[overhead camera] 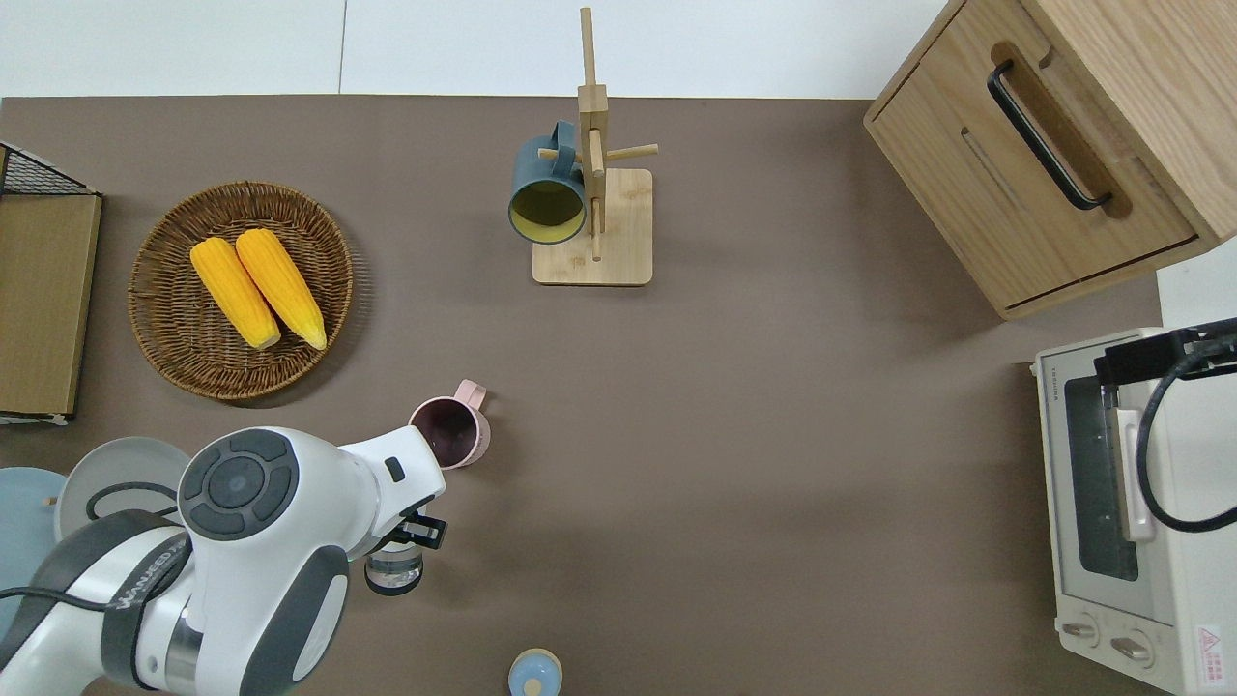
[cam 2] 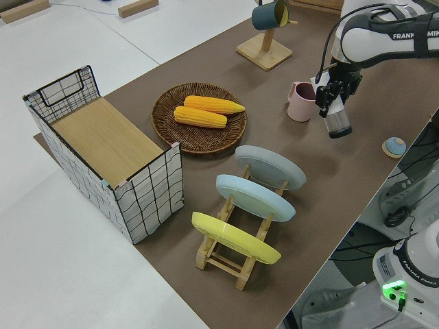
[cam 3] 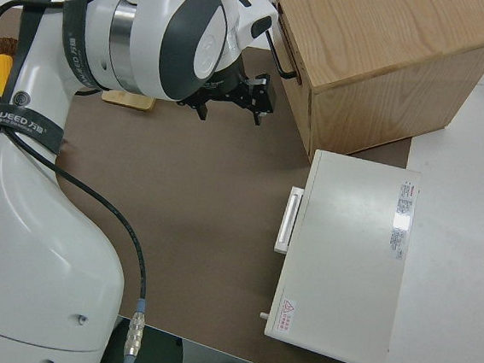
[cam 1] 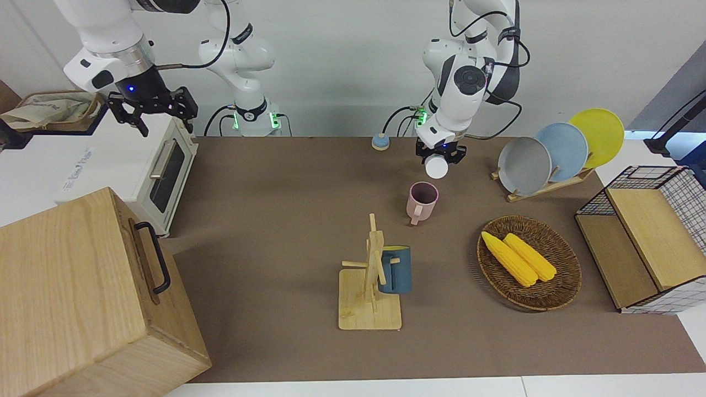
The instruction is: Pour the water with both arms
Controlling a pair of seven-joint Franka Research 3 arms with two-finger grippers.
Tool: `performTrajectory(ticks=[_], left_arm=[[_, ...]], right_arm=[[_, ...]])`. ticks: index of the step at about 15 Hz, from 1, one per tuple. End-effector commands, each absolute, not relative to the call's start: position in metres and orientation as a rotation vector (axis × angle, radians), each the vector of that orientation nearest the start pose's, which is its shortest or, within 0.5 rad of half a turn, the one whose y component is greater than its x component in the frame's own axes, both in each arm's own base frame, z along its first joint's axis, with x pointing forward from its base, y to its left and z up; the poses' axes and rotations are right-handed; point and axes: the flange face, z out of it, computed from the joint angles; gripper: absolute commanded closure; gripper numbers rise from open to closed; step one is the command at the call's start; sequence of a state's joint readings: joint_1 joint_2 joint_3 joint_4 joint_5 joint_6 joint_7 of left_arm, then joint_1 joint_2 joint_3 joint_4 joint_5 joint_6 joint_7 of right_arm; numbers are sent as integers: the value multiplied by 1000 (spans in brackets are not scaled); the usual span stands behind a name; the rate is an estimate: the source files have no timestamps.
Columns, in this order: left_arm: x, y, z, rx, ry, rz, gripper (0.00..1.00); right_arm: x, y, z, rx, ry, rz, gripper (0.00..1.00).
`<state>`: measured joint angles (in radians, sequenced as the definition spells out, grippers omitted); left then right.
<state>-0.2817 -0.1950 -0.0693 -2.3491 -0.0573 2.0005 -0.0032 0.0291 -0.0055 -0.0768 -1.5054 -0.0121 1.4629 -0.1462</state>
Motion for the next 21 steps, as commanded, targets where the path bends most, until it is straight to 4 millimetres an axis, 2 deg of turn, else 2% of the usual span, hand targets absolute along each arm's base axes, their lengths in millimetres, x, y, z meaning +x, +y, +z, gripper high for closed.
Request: performTrajectory(ticks=[1, 9, 15, 21], left_arm=[[437, -167, 403, -3093, 476, 302, 1000], [450, -173, 397, -3074, 453, 383, 1000], [450, -171, 396, -3071, 440, 396, 1000], [450, -170, 400, -3051, 425, 414, 1000]], right_arm=[[531, -20, 652, -3150, -197, 83, 11], [534, -9, 652, -3139, -199, 63, 11], [534, 8, 652, -3135, -247, 63, 11], [533, 14, 653, -3133, -264, 61, 11]])
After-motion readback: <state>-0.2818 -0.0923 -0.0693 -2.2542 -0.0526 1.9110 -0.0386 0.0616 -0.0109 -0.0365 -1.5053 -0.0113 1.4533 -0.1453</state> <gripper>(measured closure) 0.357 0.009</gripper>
